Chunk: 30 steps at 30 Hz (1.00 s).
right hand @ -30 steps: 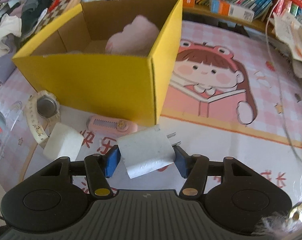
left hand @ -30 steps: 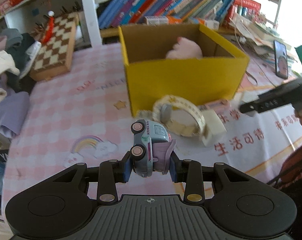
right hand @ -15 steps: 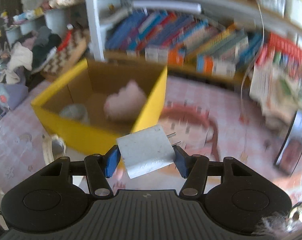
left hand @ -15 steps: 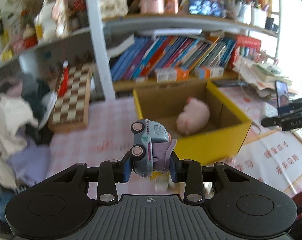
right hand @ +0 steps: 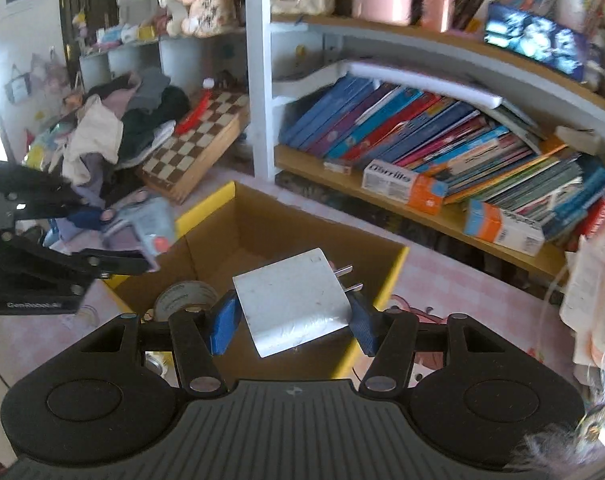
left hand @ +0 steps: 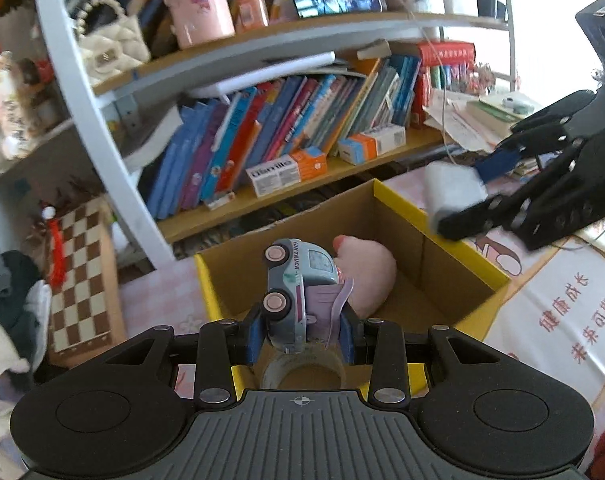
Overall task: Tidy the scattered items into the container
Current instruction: 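Carry white charger and blue toy car over the yellow box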
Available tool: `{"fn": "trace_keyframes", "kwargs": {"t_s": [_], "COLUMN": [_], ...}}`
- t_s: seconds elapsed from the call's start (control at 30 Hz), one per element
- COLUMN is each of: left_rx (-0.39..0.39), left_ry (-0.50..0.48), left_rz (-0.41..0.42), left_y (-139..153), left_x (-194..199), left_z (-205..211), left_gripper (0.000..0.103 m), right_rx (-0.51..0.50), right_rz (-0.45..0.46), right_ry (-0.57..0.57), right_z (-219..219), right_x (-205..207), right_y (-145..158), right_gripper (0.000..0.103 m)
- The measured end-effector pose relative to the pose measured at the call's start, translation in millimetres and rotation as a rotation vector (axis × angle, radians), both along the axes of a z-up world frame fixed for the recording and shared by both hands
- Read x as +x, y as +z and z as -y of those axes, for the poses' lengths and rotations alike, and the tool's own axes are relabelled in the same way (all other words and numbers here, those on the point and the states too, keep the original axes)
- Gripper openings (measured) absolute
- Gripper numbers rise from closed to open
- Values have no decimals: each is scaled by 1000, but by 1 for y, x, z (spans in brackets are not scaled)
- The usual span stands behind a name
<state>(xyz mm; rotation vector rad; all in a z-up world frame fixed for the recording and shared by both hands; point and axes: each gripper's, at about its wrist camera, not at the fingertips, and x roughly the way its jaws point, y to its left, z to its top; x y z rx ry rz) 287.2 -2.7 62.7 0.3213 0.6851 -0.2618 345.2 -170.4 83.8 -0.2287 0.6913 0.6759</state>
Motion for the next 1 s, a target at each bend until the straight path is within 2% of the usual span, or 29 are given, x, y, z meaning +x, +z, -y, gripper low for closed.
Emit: {"fn": "trace_keyframes", "kwargs": {"t_s": [0.17, 0.27, 0.43, 0.5, 0.53, 0.57, 0.6, 0.83, 1.0], "left_rx": [-10, 29, 46, 59, 66, 74, 84, 147, 153], "left_ry": [-28, -29, 16, 32, 39, 41, 40, -5, -4], "left_rz": [-107, -186, -272, -301, -314, -325, -332, -343, -347], "left_y": [-19, -38, -59, -66, -70, -73, -75, -84, -86], "left_x": [41, 64, 96, 107, 111, 115, 117, 125, 129], "left_z": [8, 13, 6, 3, 2, 1, 1, 11, 11], "left_gripper": [35, 35, 35, 35, 35, 35, 35, 35, 35], "right_rx": [-33, -85, -125, -159, -147, -135, -121, -122, -112], "right_rz": [-159, -245, -375, -352, -373, -394, -416, -442, -454], "right_ry": [20, 47, 57, 65, 73, 79, 74, 78, 72], "right_z": [-26, -40, -53, -60, -60, -61, -59, -56, -59], "right_x": [34, 53, 76, 76, 78, 80, 81, 79, 82], "right_y": [-30, -47, -72, -73, -73, -73, -73, -80, -83], "right_gripper": [56, 56, 56, 52, 45, 33, 28, 28, 28]}}
